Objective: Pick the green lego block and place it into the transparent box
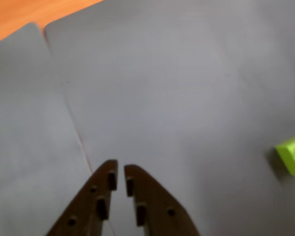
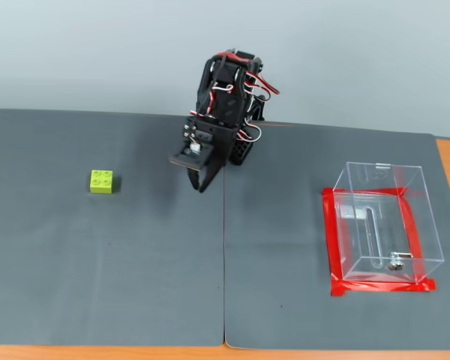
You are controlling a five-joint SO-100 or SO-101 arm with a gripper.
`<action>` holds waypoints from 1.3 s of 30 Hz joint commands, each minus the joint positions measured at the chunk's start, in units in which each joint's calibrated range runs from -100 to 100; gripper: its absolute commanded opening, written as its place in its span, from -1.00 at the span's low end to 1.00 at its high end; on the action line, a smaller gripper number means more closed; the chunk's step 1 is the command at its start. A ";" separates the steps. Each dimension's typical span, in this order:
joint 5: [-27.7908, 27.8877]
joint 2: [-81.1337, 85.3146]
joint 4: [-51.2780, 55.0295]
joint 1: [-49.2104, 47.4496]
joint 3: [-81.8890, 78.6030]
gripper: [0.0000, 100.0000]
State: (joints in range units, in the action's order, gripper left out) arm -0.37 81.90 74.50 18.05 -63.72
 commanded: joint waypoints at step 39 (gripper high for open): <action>-3.93 -54.90 -0.02 40.10 38.89 -0.95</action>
State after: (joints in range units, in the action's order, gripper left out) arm -3.10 30.16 75.02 58.59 -30.31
